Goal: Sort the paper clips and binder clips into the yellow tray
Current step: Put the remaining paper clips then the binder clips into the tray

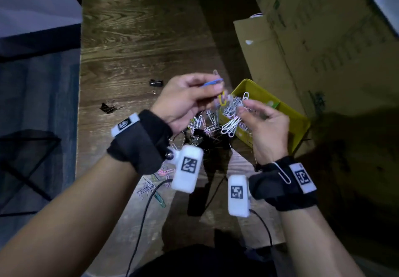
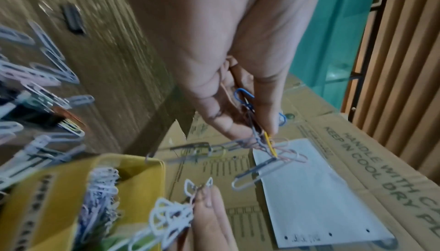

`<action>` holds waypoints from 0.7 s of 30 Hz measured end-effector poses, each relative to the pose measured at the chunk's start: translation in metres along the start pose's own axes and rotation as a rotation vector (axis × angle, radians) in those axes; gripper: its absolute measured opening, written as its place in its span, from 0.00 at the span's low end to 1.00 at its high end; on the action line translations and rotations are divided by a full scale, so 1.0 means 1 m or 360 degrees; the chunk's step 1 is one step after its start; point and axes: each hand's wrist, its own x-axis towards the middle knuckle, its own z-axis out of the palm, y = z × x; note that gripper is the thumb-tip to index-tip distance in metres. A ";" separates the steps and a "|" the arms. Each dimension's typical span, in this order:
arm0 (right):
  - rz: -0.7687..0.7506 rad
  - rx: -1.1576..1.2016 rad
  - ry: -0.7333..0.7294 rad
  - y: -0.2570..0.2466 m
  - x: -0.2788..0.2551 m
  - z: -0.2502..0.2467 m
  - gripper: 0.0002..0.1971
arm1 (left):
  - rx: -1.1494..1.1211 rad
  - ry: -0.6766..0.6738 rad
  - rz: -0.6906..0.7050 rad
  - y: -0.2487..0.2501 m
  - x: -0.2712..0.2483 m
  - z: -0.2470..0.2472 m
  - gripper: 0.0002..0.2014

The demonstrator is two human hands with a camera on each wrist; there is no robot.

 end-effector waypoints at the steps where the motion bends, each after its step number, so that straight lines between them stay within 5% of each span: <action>1: -0.0016 -0.0003 0.0057 -0.005 0.007 -0.004 0.11 | -0.0015 -0.0003 -0.0005 0.000 0.010 0.012 0.06; 9: -0.0132 -0.0715 0.0436 0.002 0.076 -0.018 0.08 | 0.0287 0.0262 -0.0147 -0.058 0.077 0.040 0.08; 15: -0.0058 -0.1308 0.0126 0.016 0.090 -0.012 0.12 | 0.1279 -0.0056 -0.0140 -0.075 0.084 0.014 0.09; 21: -0.0160 -0.1424 -0.0043 0.021 0.082 -0.008 0.11 | 0.1123 -0.0089 -0.0046 -0.046 0.062 -0.004 0.11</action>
